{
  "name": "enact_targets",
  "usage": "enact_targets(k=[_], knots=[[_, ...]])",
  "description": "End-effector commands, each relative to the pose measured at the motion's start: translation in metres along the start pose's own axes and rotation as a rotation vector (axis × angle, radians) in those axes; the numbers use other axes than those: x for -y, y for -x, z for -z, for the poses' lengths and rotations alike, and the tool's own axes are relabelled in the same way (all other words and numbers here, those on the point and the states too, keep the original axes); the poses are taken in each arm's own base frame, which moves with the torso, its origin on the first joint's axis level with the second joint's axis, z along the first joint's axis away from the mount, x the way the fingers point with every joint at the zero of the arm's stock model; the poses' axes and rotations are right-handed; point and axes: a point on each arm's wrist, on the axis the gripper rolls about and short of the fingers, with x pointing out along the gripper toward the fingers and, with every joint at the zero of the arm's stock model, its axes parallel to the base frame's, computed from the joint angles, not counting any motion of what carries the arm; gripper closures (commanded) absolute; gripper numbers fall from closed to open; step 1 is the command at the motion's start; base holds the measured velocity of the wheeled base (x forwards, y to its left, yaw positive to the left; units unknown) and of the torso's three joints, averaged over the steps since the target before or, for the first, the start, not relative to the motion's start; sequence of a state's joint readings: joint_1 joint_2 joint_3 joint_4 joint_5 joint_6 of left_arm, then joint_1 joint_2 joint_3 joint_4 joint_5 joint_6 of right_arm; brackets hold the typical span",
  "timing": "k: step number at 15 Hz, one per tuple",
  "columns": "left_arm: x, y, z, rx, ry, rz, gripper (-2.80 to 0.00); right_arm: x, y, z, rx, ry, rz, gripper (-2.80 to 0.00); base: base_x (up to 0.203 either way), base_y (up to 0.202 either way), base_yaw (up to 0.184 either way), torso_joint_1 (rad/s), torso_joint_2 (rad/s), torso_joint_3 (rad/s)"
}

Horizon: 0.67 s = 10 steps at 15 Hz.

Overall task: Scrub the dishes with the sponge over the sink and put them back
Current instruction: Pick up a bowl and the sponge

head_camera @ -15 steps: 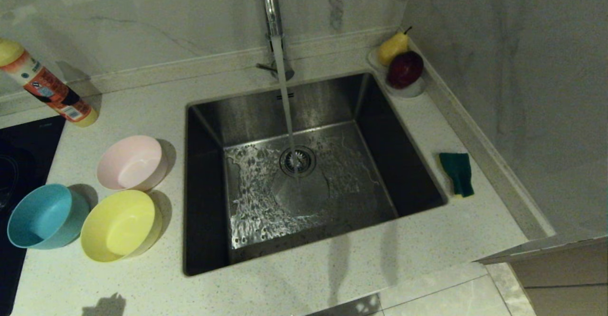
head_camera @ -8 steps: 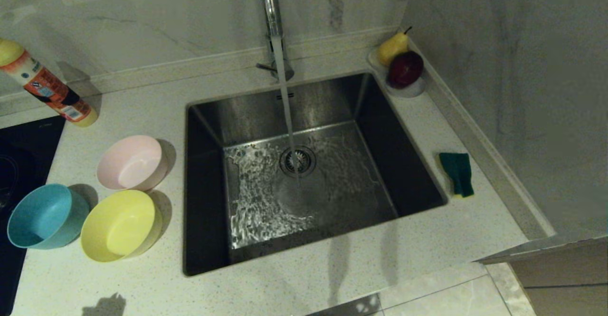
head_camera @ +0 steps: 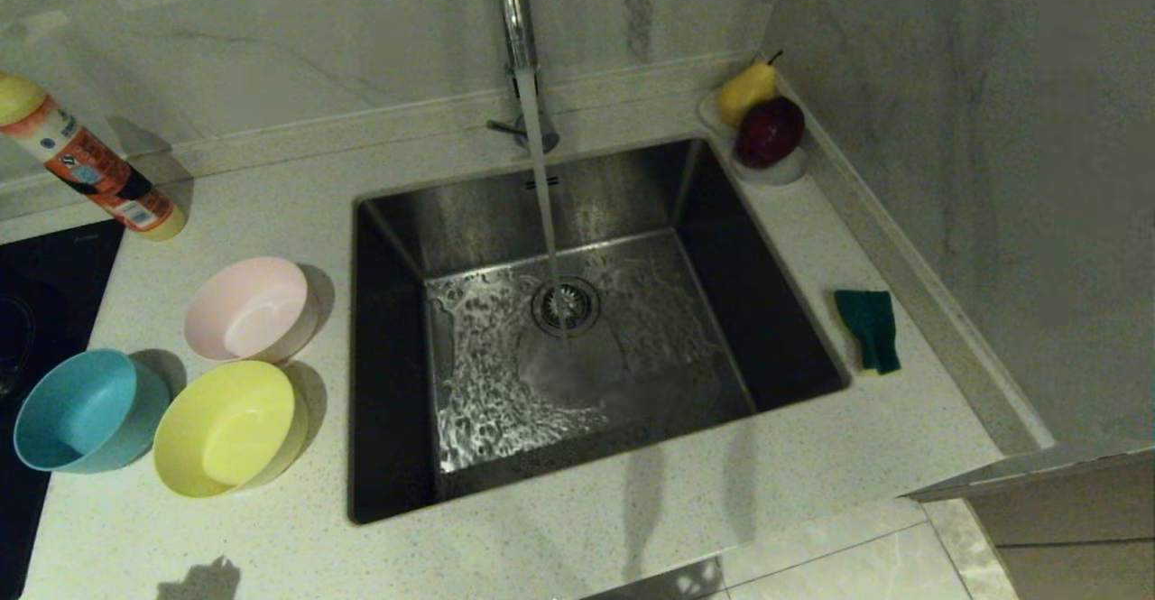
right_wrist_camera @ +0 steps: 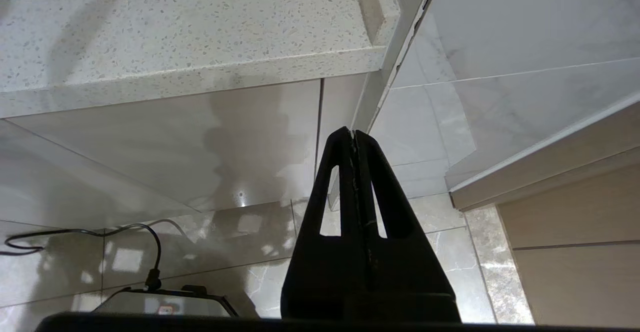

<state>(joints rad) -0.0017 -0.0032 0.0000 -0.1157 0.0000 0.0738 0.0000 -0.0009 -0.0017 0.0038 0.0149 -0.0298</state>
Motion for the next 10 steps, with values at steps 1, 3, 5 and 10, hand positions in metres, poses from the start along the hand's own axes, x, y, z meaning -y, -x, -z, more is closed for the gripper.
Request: enact_targets(k=[1,3,5,10], knots=[[0.0008,-0.0021,0.0113,-0.041,-0.004,0.003,0.0,0.0,0.0,0.0003,-0.002,0.005,-0.001,0.0,0.0,0.0,0.0,0.0,0.0,0.0],[0.0008,-0.0021,0.011,-0.038,0.008,0.001,0.0,0.0,0.0,0.0001,0.0,-0.002,-0.002,0.0,0.0,0.0,0.0,0.0,0.0,0.0],[0.0008,-0.0021,0.0108,-0.036,0.022,0.001,0.0,0.0,0.0001,0.0,-0.001,0.012,-0.002,0.0,0.0,0.0,0.0,0.0,0.0,0.0],[0.0008,-0.0021,0.0108,-0.036,0.026,0.0,0.0,-0.0002,0.0003,0.0,-0.004,0.078,-0.01,0.0,0.0,0.0,0.0,0.0,0.0,0.0]])
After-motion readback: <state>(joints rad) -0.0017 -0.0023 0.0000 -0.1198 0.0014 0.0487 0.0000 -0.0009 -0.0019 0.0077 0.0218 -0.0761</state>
